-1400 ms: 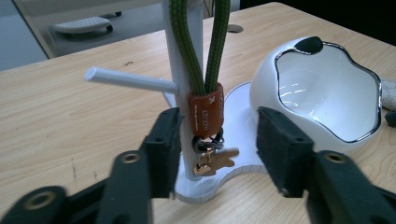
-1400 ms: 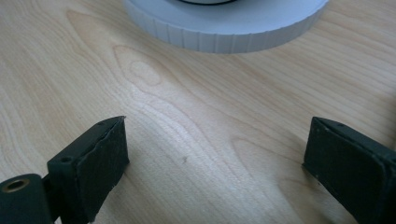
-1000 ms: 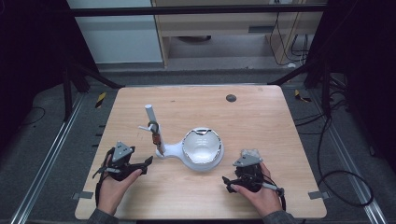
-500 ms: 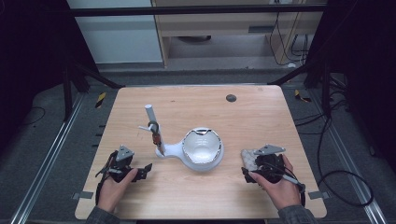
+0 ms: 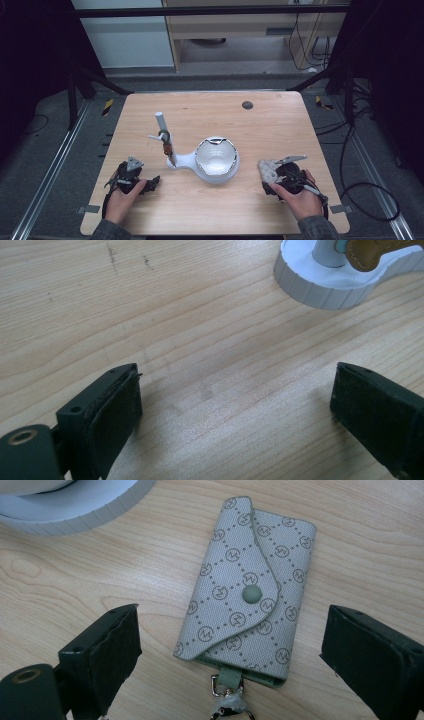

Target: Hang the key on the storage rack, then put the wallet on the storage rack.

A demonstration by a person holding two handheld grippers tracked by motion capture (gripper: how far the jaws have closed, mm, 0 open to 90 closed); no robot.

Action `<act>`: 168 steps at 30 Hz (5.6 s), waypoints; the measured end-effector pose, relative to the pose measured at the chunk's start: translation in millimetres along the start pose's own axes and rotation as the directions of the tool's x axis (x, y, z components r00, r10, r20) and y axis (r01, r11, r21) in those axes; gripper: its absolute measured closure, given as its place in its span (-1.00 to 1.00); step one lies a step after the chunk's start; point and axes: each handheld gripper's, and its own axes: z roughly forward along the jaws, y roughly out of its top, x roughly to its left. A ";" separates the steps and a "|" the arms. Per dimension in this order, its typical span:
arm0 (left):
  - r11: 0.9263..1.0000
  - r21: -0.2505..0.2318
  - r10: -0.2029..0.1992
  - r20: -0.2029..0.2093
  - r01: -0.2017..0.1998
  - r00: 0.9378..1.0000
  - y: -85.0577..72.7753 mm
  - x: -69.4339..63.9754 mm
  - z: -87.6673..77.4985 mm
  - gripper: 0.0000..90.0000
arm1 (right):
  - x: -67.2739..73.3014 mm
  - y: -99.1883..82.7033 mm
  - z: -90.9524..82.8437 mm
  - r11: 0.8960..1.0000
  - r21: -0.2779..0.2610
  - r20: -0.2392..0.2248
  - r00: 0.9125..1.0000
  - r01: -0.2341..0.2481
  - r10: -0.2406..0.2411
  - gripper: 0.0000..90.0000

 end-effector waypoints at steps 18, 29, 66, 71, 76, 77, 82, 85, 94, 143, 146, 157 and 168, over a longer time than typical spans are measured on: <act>1.000 -0.010 -0.014 0.005 0.014 1.000 -1.7 -0.3 1.6 -0.95 | 3.5 -3.1 0.2 1.000 0.010 0.008 1.000 0.000 0.000 -0.76; 1.000 -0.004 -0.013 0.003 0.013 1.000 -1.4 -0.8 1.7 -0.96 | 4.6 7.9 6.0 0.998 0.060 0.020 1.000 -0.002 0.001 -0.58; 1.000 -0.006 0.000 0.014 0.000 1.000 -0.7 -2.1 2.5 -0.96 | 3.0 14.9 38.6 0.978 0.188 0.108 0.992 -0.092 0.072 -0.53; 1.000 -0.007 0.001 0.015 -0.001 1.000 -0.6 -2.2 2.6 -0.96 | 3.2 15.4 38.6 0.976 0.193 0.111 0.991 -0.096 0.075 -0.51; 1.000 -0.007 0.001 0.015 -0.001 1.000 -0.6 -2.3 2.7 -0.96 | 2.6 16.6 37.5 0.975 0.203 0.105 0.992 -0.090 0.070 -0.40; 1.000 -0.007 0.001 0.015 -0.001 1.000 -0.6 -2.3 2.7 -0.96 | 2.1 16.9 37.3 0.975 0.203 0.103 0.992 -0.088 0.068 -0.39; 1.000 -0.007 0.002 0.015 -0.002 1.000 -0.6 -2.3 2.7 -0.96 | 2.0 18.4 36.1 0.974 0.216 0.099 0.994 -0.073 0.052 -0.35; 1.000 -0.007 0.002 0.016 -0.002 1.000 -0.5 -2.3 2.7 -0.96 | 1.8 19.4 35.6 0.971 0.227 0.093 0.994 -0.068 0.047 -0.34; 1.000 -0.007 0.003 0.016 -0.003 1.000 -0.5 -2.3 2.6 -0.96 | 2.0 21.1 31.3 0.973 0.228 0.085 0.996 -0.035 0.016 -0.31; 1.000 -0.007 0.005 0.019 -0.005 1.000 -0.4 -2.3 2.7 -0.96 | 64.3 91.0 -65.9 0.886 -0.005 -0.008 0.886 0.464 -0.464 -0.30; 1.000 -0.007 0.005 0.019 -0.005 1.000 -0.4 -2.2 2.7 -0.96 | 68.3 93.0 -65.2 0.881 -0.004 -0.019 0.881 0.474 -0.474 -0.30; 1.000 -0.007 0.006 0.020 -0.006 1.000 -0.4 -2.2 2.8 -0.96 | 80.2 95.8 -60.8 0.861 -0.002 -0.047 0.860 0.508 -0.508 -0.30; 1.000 -0.007 0.006 0.020 -0.006 1.000 -0.4 -2.2 2.8 -0.96 | 87.1 96.5 -58.8 0.851 0.000 -0.070 0.849 0.525 -0.524 -0.30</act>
